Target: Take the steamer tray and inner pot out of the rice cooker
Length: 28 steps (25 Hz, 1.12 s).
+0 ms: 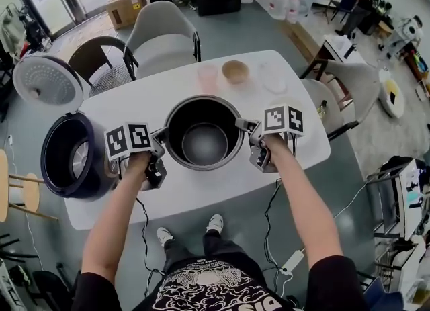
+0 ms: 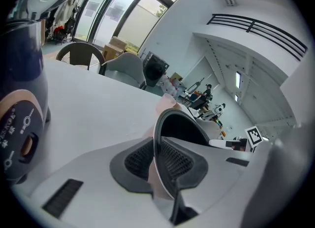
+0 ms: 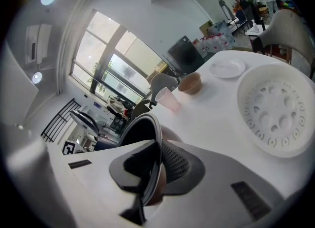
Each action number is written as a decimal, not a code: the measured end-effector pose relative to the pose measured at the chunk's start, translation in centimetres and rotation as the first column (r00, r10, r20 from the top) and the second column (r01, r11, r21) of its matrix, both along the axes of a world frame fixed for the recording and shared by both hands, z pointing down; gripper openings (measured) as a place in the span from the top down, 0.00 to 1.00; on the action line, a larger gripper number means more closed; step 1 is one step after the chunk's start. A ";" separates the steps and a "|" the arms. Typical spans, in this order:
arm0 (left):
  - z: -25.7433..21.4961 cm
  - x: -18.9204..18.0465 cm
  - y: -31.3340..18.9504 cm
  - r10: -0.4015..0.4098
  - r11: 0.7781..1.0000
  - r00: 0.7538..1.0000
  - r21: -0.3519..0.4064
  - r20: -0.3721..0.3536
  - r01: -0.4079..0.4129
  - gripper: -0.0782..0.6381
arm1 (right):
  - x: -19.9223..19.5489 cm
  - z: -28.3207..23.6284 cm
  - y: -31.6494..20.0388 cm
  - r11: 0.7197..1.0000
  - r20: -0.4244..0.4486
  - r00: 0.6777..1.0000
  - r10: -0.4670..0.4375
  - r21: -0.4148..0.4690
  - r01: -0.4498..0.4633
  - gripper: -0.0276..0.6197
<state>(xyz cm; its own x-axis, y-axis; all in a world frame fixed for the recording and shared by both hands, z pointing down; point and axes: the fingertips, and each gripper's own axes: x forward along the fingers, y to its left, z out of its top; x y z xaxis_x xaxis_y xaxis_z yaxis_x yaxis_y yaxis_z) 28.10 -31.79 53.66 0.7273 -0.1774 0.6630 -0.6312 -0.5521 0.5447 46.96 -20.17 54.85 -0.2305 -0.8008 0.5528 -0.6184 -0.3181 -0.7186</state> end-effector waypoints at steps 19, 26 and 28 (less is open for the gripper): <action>-8.4 -3.3 -1.3 0.063 0.965 0.998 0.254 0.022 -0.067 0.84 | -1.2 -8.1 -1.7 0.989 -0.432 0.892 -0.130 0.011 0.150 0.83; -17.4 -8.3 -3.4 0.054 0.889 0.998 0.458 -0.040 -0.030 0.85 | -8.9 -18.1 -6.5 0.958 -0.615 0.779 -0.118 0.136 0.252 0.86; -19.5 -10.6 -4.0 0.049 0.862 0.998 0.507 -0.047 -0.018 0.85 | -11.8 -20.5 -7.9 0.944 -0.639 0.761 -0.108 0.174 0.280 0.86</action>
<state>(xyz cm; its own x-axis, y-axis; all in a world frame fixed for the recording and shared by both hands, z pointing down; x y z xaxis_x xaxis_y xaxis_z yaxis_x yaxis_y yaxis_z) 17.55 -35.81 34.14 0.7722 -0.4524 0.4461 -0.5843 -0.7815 0.2188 35.17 -28.09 34.32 -0.0763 -0.9034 0.4220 -0.9801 -0.0098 -0.1981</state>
